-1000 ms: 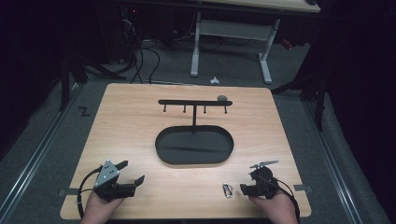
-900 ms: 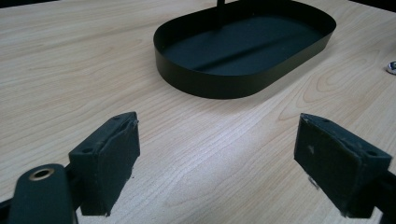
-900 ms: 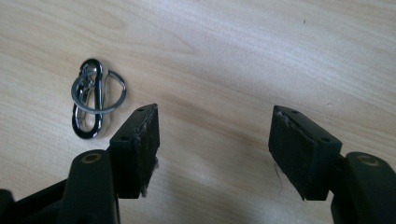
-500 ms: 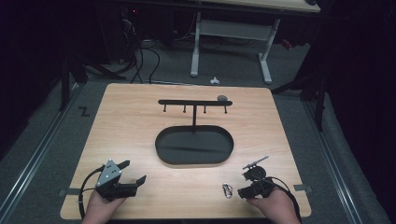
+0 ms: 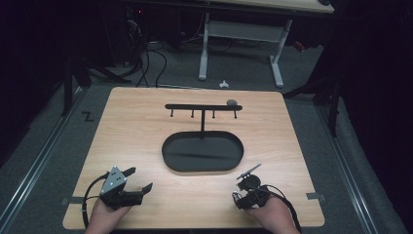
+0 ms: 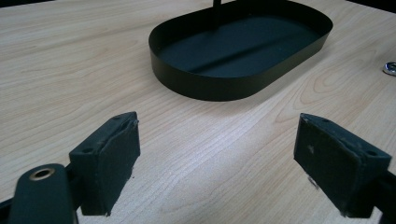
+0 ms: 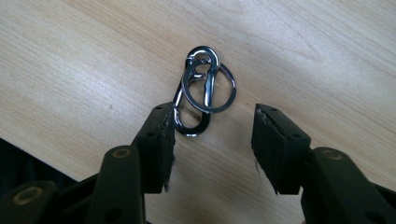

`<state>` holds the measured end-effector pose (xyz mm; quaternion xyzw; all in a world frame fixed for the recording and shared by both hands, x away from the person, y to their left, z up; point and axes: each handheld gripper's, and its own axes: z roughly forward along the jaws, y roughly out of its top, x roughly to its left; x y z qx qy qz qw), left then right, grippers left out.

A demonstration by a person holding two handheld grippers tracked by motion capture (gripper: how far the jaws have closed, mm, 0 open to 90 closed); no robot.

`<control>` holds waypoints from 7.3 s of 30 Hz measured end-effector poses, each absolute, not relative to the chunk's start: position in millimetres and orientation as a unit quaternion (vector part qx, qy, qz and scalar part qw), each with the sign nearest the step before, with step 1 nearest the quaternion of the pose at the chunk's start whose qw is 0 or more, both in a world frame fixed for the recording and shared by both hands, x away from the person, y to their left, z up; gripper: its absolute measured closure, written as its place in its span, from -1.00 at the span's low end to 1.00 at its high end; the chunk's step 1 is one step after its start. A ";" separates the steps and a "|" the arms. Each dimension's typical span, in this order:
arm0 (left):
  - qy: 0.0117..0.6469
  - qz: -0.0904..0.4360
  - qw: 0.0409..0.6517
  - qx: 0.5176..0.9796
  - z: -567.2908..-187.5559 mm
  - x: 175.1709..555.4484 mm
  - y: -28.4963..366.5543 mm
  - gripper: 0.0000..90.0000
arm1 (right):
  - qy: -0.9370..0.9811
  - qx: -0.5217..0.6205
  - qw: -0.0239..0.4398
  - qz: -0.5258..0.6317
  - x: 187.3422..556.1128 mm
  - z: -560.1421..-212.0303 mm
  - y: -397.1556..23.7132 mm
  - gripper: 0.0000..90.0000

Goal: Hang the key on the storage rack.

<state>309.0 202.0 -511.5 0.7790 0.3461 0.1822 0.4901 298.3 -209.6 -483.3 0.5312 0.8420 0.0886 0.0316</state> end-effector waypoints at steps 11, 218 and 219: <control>0.348 0.181 0.490 0.778 -511.4 309.6 203.1 -0.67 | 0.849 0.520 0.039 0.089 302.0 -486.8 -203.8 0.39; 0.344 0.154 0.490 0.786 -513.5 314.1 206.8 -0.66 | 0.821 0.543 0.104 0.143 456.6 -298.4 -200.7 0.54; 0.344 0.153 0.490 0.786 -513.4 314.1 207.0 -0.66 | 0.820 0.545 0.103 0.143 457.6 -298.5 -200.5 0.54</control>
